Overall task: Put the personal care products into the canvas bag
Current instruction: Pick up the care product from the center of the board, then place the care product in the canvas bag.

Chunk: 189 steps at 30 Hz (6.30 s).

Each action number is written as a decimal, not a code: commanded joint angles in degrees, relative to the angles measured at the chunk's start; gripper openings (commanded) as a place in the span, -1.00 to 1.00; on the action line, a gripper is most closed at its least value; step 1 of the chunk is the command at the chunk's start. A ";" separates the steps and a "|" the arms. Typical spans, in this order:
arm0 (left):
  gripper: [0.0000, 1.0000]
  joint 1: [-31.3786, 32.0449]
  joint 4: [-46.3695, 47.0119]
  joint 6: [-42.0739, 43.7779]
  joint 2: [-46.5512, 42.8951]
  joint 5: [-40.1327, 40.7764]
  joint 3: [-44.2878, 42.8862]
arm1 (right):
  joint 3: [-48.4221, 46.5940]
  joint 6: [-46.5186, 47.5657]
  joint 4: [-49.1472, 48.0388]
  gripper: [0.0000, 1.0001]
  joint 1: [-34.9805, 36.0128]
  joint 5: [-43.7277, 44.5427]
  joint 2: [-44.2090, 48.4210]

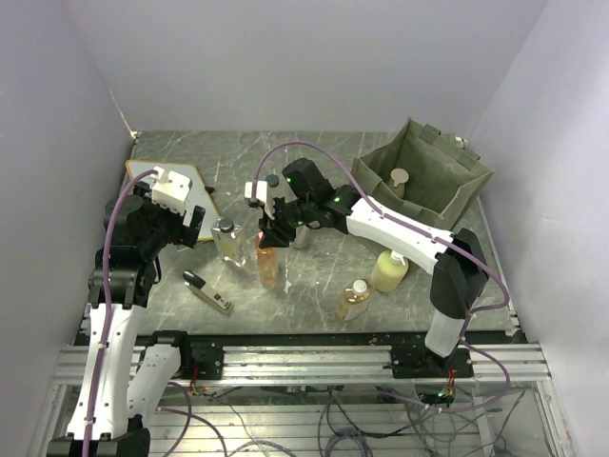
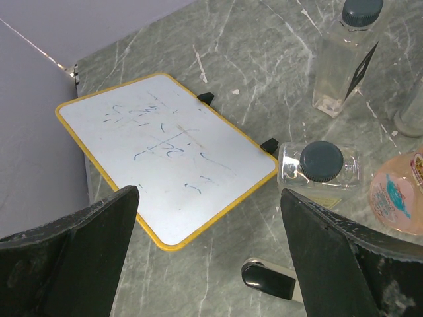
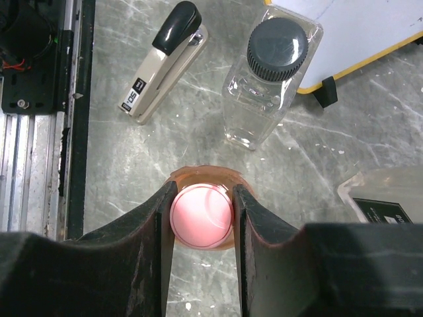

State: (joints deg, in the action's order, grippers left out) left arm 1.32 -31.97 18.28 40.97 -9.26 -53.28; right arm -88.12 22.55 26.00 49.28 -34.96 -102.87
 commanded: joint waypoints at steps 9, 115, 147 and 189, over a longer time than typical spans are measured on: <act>0.99 -0.44 1.23 0.69 -0.39 -1.23 0.02 | -10.21 -0.71 3.27 -1.00 -0.68 2.22 2.14; 0.99 -0.44 3.04 0.82 0.61 -8.93 1.27 | 10.42 2.73 -14.11 -1.00 -47.04 -10.64 16.73; 0.98 -0.44 3.31 2.55 -0.70 -11.17 3.84 | 15.25 15.70 -5.02 -0.22 -46.99 -6.93 12.93; 1.00 -0.44 -21.28 35.23 17.91 -13.35 -7.15 | -3.57 3.51 7.03 0.64 -43.86 9.15 22.41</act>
State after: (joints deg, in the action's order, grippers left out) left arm 1.32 -46.24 42.74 55.05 -21.65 -56.23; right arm -88.60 26.74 28.71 3.84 -29.71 -83.68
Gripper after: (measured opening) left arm 0.998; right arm 0.815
